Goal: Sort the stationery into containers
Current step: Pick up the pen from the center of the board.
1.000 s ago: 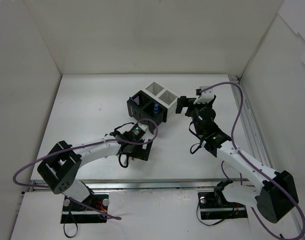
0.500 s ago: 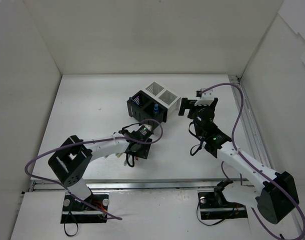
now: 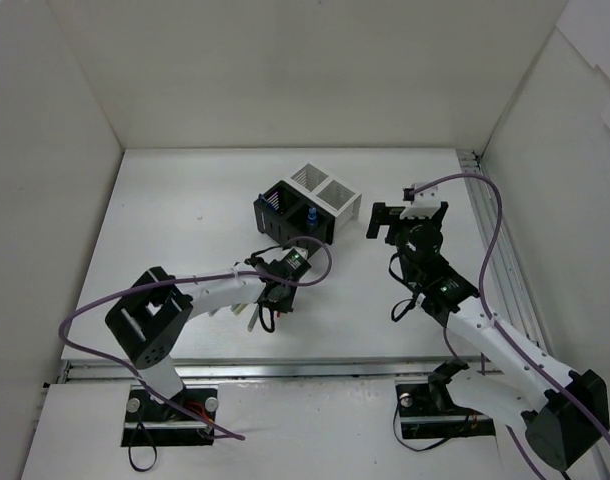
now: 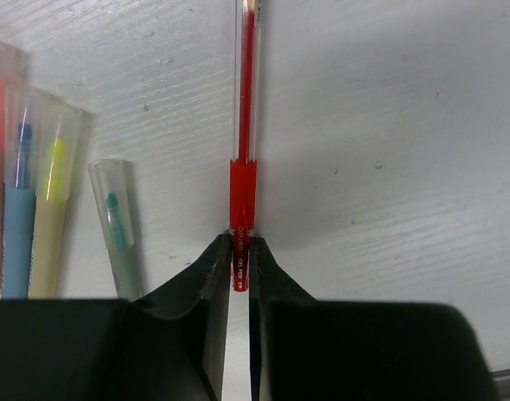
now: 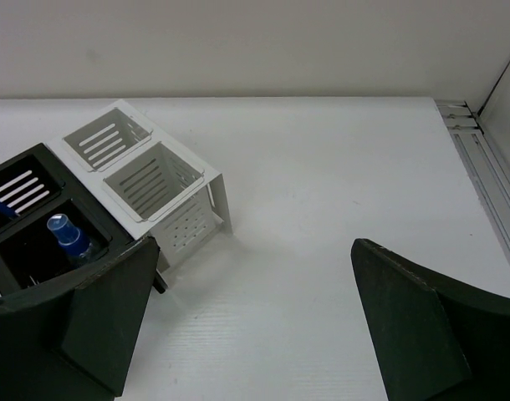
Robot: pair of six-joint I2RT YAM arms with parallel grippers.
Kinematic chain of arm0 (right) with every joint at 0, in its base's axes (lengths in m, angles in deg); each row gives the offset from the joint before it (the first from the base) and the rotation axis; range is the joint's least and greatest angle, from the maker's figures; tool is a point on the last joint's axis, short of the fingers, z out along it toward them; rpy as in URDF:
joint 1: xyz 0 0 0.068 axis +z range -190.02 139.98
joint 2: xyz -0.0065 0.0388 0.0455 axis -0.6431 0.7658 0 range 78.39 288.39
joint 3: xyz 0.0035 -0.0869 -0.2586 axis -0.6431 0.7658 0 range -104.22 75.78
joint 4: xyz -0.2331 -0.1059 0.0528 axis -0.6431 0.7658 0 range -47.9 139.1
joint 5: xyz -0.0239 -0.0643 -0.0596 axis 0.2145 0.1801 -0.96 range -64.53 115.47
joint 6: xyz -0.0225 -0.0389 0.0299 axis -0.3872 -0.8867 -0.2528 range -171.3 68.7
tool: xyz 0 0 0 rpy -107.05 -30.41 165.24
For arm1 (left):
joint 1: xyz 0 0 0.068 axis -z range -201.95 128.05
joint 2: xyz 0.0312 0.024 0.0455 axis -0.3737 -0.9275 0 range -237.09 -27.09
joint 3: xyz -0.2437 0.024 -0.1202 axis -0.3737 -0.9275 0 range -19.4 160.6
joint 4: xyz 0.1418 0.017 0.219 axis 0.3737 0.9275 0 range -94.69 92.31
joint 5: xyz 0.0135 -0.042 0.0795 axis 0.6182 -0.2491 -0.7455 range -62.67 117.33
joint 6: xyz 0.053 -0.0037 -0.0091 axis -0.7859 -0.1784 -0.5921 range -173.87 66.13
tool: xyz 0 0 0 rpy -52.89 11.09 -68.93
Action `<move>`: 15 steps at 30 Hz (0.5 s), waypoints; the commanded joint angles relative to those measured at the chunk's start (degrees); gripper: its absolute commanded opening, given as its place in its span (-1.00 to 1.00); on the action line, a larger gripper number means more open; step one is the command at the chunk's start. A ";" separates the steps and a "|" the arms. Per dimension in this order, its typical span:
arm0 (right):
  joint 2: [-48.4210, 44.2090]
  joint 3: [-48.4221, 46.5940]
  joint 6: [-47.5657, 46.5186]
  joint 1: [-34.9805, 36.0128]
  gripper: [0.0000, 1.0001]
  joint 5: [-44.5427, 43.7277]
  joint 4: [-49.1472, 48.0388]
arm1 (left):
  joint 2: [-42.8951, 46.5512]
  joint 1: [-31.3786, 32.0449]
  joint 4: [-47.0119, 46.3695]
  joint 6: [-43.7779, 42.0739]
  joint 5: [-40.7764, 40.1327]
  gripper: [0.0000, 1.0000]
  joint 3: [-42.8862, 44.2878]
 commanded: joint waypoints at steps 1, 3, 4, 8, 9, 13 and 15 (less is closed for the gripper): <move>-3.53 0.46 -2.12 -0.20 0.96 3.15 -1.44 | 1.79 0.12 1.11 -0.91 -1.40 -1.00 2.23; -5.45 1.42 -5.79 -0.29 0.96 6.58 -2.05 | 3.11 0.12 2.25 -1.52 -0.61 -1.00 2.67; -6.25 1.69 -11.47 -0.37 0.96 12.52 -1.88 | 5.21 0.12 2.60 -1.96 -0.26 -1.00 2.85; -8.28 1.08 -34.24 -0.11 0.96 36.52 5.48 | 13.91 0.12 6.63 -4.24 7.09 -1.00 2.93; -8.02 -0.40 -38.64 -0.11 0.96 44.58 10.73 | 17.67 0.12 7.52 -4.51 8.78 -1.00 3.29; -4.95 -8.92 -55.71 -0.02 0.96 57.65 27.18 | 24.47 -2.16 12.36 -3.55 18.70 -1.00 5.66; -2.48 -13.05 -56.26 -0.02 0.96 63.78 30.80 | 26.23 -3.31 14.38 -1.63 23.46 -1.00 6.27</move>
